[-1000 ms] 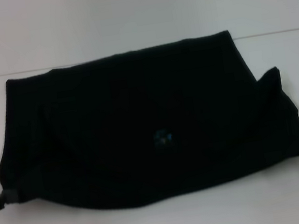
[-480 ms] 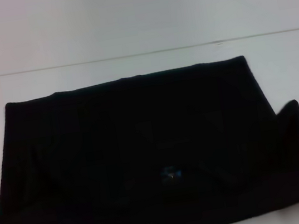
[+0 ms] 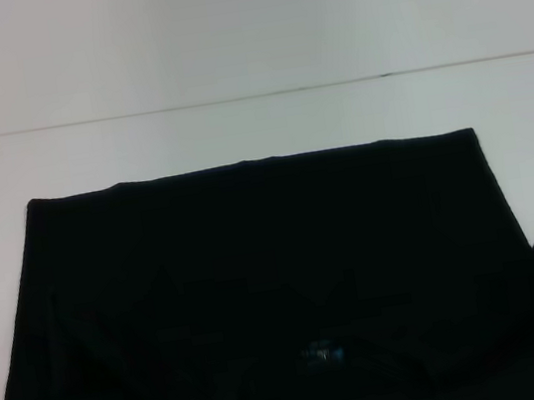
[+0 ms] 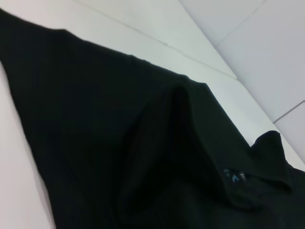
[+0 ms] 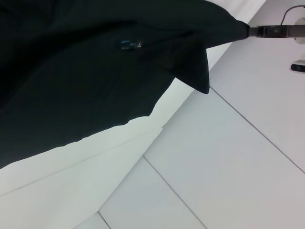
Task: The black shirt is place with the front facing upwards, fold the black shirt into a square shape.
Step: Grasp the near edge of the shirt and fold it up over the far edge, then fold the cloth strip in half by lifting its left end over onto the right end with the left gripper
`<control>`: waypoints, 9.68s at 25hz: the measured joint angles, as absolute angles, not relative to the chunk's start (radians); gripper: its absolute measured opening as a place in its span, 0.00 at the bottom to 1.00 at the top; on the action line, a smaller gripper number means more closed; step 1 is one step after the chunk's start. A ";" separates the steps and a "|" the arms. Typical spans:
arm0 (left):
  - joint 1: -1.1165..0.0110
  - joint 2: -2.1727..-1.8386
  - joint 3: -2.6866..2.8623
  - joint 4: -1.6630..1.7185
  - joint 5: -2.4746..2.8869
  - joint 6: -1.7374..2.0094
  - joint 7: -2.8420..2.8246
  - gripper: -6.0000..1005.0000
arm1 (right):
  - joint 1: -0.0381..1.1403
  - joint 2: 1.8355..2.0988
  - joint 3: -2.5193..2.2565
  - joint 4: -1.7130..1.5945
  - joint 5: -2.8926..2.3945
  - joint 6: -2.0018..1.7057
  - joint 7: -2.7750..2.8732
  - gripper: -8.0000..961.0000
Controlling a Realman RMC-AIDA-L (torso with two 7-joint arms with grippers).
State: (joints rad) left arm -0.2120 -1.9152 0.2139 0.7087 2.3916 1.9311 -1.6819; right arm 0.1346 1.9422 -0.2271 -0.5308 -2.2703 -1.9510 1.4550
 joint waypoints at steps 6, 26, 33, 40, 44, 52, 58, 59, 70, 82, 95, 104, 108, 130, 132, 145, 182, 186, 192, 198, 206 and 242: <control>-0.215 -1.912 0.188 0.712 2.393 1.947 -1.681 0.01 | 0.133 1.946 -0.210 -0.531 -2.281 -1.959 1.443 0.04; -0.680 -1.921 0.111 0.577 2.390 1.280 -1.775 0.01 | 0.629 1.934 -0.100 -0.435 -2.282 -1.417 1.600 0.07; -0.733 -1.961 0.151 0.568 2.384 1.107 -1.773 0.01 | 0.709 1.978 -0.164 -0.385 -2.278 -1.156 1.615 0.09; -0.766 -1.986 0.163 0.564 2.383 0.983 -1.767 0.01 | 0.751 1.992 -0.170 -0.376 -2.276 -1.037 1.634 0.11; -0.773 -1.996 0.181 0.564 2.376 0.940 -1.767 0.01 | 0.760 1.994 -0.174 -0.373 -2.276 -0.995 1.637 0.12; -0.790 -2.018 0.188 0.564 2.372 0.892 -1.766 0.01 | 0.770 1.999 -0.171 -0.373 -2.274 -0.933 1.640 0.14; -0.800 -2.039 0.253 0.565 2.353 0.819 -1.763 0.01 | 0.780 2.014 -0.177 -0.372 -2.273 -0.873 1.630 0.16; -0.801 -2.047 0.272 0.565 2.348 0.803 -1.763 0.00 | 0.782 2.018 -0.178 -0.371 -2.273 -0.864 1.626 0.16; -0.810 -2.097 0.365 0.565 2.311 0.664 -1.769 0.09 | 0.801 2.047 -0.190 -0.375 -2.262 -0.785 1.606 0.19; -0.708 -2.055 0.360 0.637 2.108 0.961 -1.813 0.46 | 0.720 1.998 -0.190 -0.462 -2.160 -1.070 1.660 0.59; -0.554 -1.959 0.366 0.707 2.116 1.501 -2.046 0.93 | 0.635 1.895 -0.350 -0.530 -2.140 -1.427 1.946 0.93; -0.510 -1.966 0.368 0.702 2.146 1.477 -1.973 0.93 | 0.673 1.915 -0.372 -0.522 -2.133 -1.394 1.927 0.93; -0.516 -1.969 0.371 0.700 2.202 1.439 -1.957 0.93 | 0.694 1.929 -0.373 -0.514 -2.133 -1.380 1.910 0.93; -0.502 -1.923 0.383 0.716 2.332 1.373 -2.025 0.93 | 0.644 1.820 -0.648 -0.515 -2.188 -1.413 2.274 0.93; -0.496 -1.922 0.384 0.725 2.352 1.382 -2.025 0.93 | 0.634 1.820 -0.649 -0.515 -2.211 -1.427 2.280 0.93; -0.525 -1.935 0.394 0.723 2.462 1.326 -2.026 0.93 | 0.616 1.837 -0.641 -0.506 -2.237 -1.414 2.273 0.93; -0.554 -1.943 0.482 0.691 2.487 1.230 -2.072 0.40 | 0.604 1.844 -0.632 -0.514 -2.231 -1.409 2.269 0.93; -0.550 -1.942 0.481 0.691 2.487 1.225 -2.077 0.22 | 0.598 1.842 -0.635 -0.514 -2.235 -1.420 2.265 0.93; -0.548 -1.942 0.478 0.690 2.487 1.224 -2.077 0.07 | 0.590 1.837 -0.643 -0.511 -2.236 -1.445 2.252 0.93; -0.546 -1.942 0.477 0.690 2.487 1.224 -2.077 0.01 | 0.595 1.856 -0.646 -0.505 -2.258 -1.431 2.241 0.90; -0.546 -1.945 0.481 0.690 2.487 1.226 -2.077 0.02 | 0.624 1.905 -0.654 -0.503 -2.309 -1.352 2.221 0.84; -0.519 -1.943 0.434 0.691 2.477 1.227 -2.073 0.06 | 0.550 1.923 -0.554 -0.515 -2.302 -1.373 2.057 0.02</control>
State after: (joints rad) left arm -0.5191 -1.9434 0.4345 0.6912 2.4774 1.2271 -2.0732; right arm 0.5498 1.9235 -0.5542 -0.5155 -2.3024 -1.3726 2.0570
